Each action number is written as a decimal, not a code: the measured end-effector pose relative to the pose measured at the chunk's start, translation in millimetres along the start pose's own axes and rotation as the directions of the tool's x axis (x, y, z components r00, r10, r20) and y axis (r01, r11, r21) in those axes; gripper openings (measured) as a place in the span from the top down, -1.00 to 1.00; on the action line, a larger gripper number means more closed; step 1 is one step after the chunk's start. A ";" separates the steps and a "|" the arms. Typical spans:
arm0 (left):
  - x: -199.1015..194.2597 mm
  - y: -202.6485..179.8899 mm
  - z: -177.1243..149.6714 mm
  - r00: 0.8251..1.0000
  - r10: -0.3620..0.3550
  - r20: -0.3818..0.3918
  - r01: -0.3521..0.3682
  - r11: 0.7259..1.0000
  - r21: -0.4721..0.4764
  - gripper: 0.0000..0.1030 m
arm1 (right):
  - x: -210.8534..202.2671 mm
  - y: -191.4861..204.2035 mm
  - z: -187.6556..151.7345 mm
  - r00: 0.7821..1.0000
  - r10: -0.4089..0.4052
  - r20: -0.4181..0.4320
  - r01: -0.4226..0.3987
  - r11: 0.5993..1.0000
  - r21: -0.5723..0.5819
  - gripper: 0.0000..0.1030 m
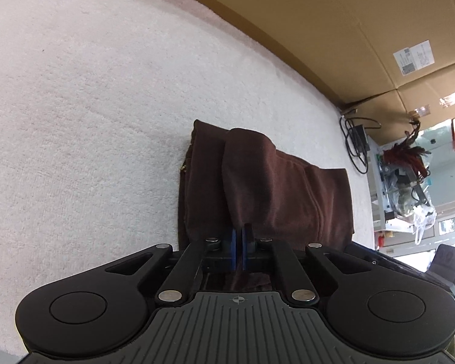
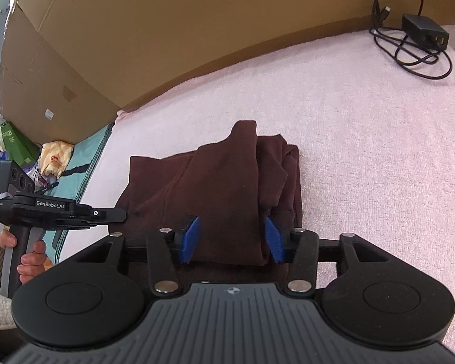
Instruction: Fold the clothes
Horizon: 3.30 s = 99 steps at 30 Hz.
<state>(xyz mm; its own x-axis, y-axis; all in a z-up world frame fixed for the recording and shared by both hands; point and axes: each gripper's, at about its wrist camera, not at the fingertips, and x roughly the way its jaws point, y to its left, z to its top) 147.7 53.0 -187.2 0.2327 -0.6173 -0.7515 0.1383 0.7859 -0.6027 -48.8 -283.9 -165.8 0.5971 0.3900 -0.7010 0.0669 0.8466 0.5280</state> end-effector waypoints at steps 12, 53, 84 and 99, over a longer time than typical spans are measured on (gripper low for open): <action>-26.5 0.4 -1.7 0.996 0.063 0.056 -0.066 0.996 0.051 0.09 | -2.9 -7.7 -6.7 0.999 -0.036 -0.037 0.035 0.999 -0.030 0.63; 52.5 -41.8 42.2 0.994 0.002 0.108 -0.037 0.945 0.323 -0.71 | 66.4 27.9 27.7 0.962 -0.138 0.234 0.189 0.959 -0.213 0.16; 14.8 -76.1 -55.3 0.988 0.037 0.147 -0.102 0.880 0.464 -0.95 | 34.8 63.1 -54.0 0.904 -0.206 0.374 0.393 0.743 -0.542 -0.31; 4.4 -57.4 -63.6 0.989 -0.024 0.149 -0.024 0.949 0.314 -1.00 | 34.4 40.2 -53.3 0.927 -0.190 0.322 0.323 0.840 -0.436 -0.37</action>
<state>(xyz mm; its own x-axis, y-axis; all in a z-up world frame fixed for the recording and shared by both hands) 79.6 2.8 -173.0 0.3698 -0.6238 -0.6885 0.4278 0.7722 -0.4698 -68.2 -217.2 -194.2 0.7987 0.0844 -0.5959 -0.0993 0.9950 0.0077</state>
